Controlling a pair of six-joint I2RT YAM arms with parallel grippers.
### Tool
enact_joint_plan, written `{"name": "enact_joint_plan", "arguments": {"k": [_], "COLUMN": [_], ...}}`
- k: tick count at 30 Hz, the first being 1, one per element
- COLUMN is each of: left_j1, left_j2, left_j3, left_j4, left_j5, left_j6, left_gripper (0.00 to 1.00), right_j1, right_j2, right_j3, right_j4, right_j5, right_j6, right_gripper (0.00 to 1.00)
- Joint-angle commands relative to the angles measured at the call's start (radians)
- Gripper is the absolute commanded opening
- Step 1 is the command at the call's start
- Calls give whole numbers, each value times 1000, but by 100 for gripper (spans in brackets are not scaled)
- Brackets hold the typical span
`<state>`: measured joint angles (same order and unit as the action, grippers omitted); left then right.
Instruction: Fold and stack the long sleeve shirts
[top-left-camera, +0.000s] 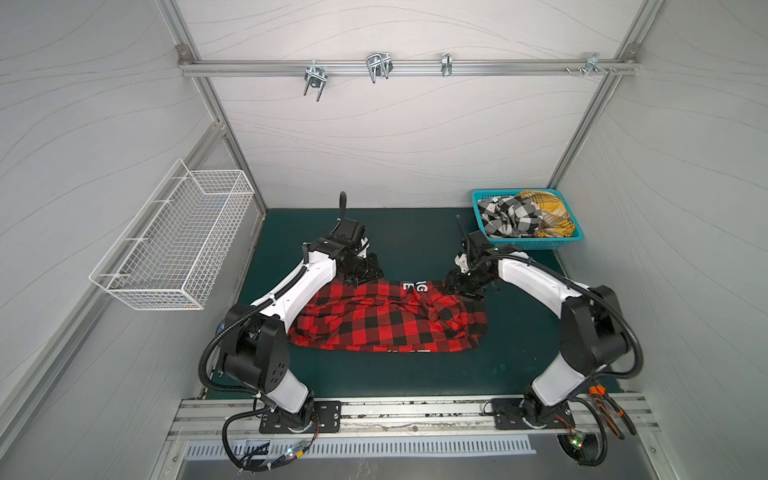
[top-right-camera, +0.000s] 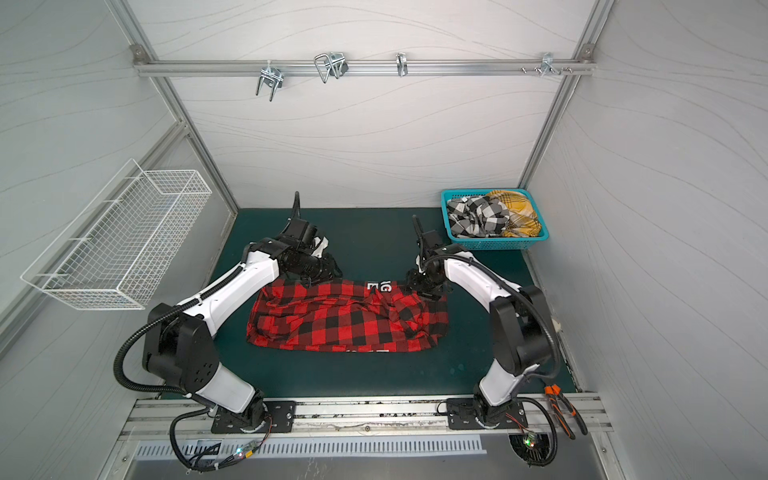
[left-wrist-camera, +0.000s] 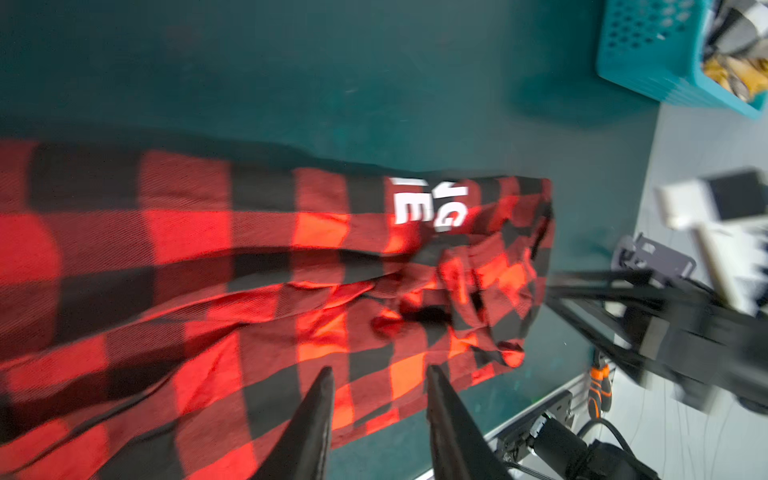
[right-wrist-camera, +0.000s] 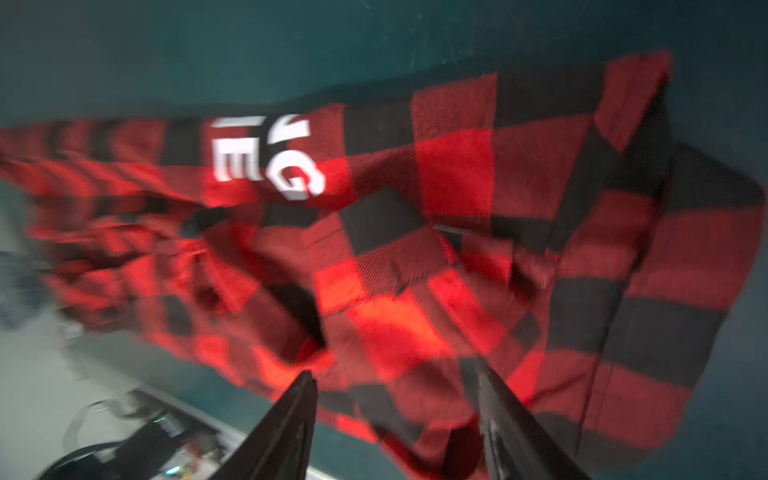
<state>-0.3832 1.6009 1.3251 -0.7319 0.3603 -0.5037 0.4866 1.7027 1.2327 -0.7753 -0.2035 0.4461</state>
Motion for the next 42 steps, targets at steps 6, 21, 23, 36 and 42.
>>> {"name": "enact_joint_plan", "arguments": {"k": [6, 21, 23, 36, 42], "left_j1": [-28, 43, 43, 60, 60], "left_j2": [64, 16, 14, -115, -101], "left_j3": [37, 7, 36, -62, -145], "left_j4": [43, 10, 0, 521, 668], "left_j5": [-14, -53, -52, 361, 481], "left_j6": [-47, -28, -20, 32, 56], "left_gripper": [37, 37, 37, 43, 43], "right_j1": [191, 219, 223, 66, 13], "right_j2": [105, 110, 45, -296, -245], "right_j3": [111, 140, 134, -59, -101], "right_j4": [-140, -143, -139, 220, 381], "right_j5": [311, 380, 358, -373, -601], "right_j6": [-110, -123, -135, -163, -65], "right_gripper": [70, 0, 0, 0, 0]}}
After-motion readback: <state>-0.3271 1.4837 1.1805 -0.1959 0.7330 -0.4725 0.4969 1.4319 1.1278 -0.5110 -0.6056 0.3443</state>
